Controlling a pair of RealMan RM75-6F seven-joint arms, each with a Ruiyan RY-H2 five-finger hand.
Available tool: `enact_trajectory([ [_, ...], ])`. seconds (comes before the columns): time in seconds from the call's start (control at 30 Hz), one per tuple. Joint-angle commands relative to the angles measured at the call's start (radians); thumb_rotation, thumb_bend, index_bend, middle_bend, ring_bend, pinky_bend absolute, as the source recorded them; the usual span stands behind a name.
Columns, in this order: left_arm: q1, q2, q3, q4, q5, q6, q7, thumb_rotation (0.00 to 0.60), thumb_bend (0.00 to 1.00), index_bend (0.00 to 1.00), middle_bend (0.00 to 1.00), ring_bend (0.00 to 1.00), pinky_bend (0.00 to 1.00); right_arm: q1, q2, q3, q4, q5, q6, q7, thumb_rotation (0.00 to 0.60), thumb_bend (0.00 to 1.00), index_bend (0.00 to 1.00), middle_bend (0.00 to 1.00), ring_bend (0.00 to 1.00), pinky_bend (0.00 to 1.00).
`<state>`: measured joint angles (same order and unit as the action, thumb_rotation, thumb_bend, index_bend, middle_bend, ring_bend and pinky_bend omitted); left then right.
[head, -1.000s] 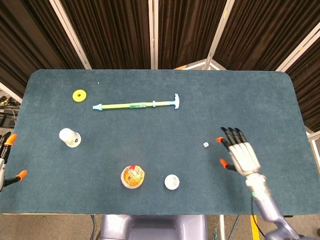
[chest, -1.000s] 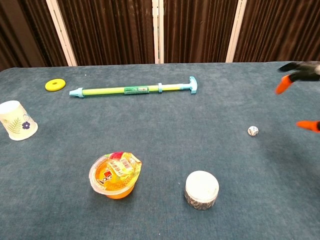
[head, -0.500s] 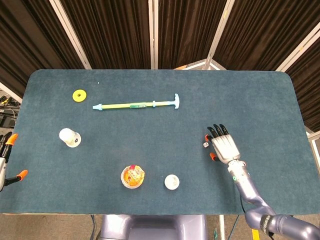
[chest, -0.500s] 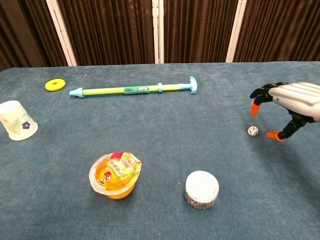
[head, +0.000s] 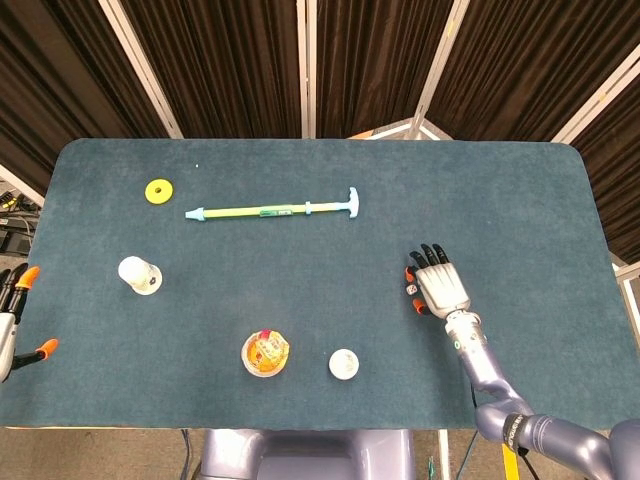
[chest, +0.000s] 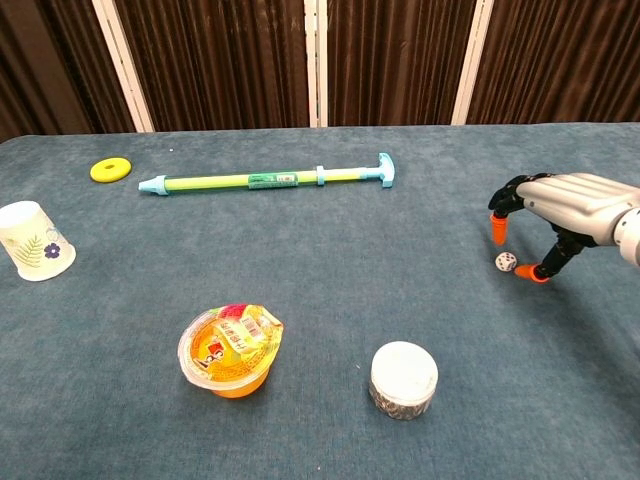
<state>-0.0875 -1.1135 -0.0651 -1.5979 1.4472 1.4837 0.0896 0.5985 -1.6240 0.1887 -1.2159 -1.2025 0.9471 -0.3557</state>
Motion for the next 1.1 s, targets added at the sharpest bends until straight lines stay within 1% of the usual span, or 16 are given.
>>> enact_trajectory([
  [0.03,0.0,0.0,-0.001,0.001,0.0,0.001,-0.001,0.6,0.06,0.0,0.0,0.0,0.0,0.008,-0.013,0.0,0.018,0.007,-0.005,0.003,0.6,0.21,0.47,0.18,0.0,0.0],
  [0.1,-0.001,-0.001,-0.001,0.002,-0.001,-0.001,-0.002,0.6,0.06,0.0,0.0,0.0,0.0,0.013,-0.021,0.0,0.029,0.011,-0.007,0.004,0.6,0.2,0.49,0.2,0.0,0.0],
  [0.53,-0.004,0.0,-0.001,0.005,0.006,-0.001,-0.013,0.6,0.06,0.0,0.0,0.0,0.0,0.029,-0.058,0.0,0.091,0.044,-0.023,-0.002,0.6,0.21,0.49,0.2,0.0,0.0],
  [0.63,-0.005,0.0,-0.001,0.004,0.007,-0.001,-0.015,0.6,0.06,0.0,0.0,0.0,0.0,0.03,-0.06,-0.002,0.098,0.05,-0.027,-0.004,0.6,0.23,0.49,0.2,0.0,0.0],
  [0.7,-0.005,0.0,-0.001,0.004,0.008,0.0,-0.018,0.6,0.06,0.0,0.0,0.0,0.0,0.031,-0.061,-0.002,0.1,0.052,-0.028,0.0,0.6,0.26,0.52,0.22,0.0,0.0],
  [0.8,-0.005,0.001,-0.001,0.005,0.009,0.001,-0.022,0.6,0.06,0.0,0.0,0.0,0.0,0.03,-0.062,-0.005,0.097,0.047,-0.025,0.014,0.6,0.3,0.57,0.25,0.0,0.0],
  [0.9,-0.005,0.001,-0.001,0.005,0.009,0.001,-0.023,0.6,0.06,0.0,0.0,0.0,0.0,0.03,-0.061,-0.008,0.089,0.035,-0.014,0.022,0.6,0.32,0.6,0.28,0.0,0.0],
  [1.1,-0.005,0.002,-0.002,0.004,0.009,0.003,-0.026,0.6,0.06,0.0,0.0,0.0,0.0,0.029,-0.041,-0.004,0.029,-0.003,0.04,0.019,0.6,0.34,0.63,0.3,0.01,0.0],
])
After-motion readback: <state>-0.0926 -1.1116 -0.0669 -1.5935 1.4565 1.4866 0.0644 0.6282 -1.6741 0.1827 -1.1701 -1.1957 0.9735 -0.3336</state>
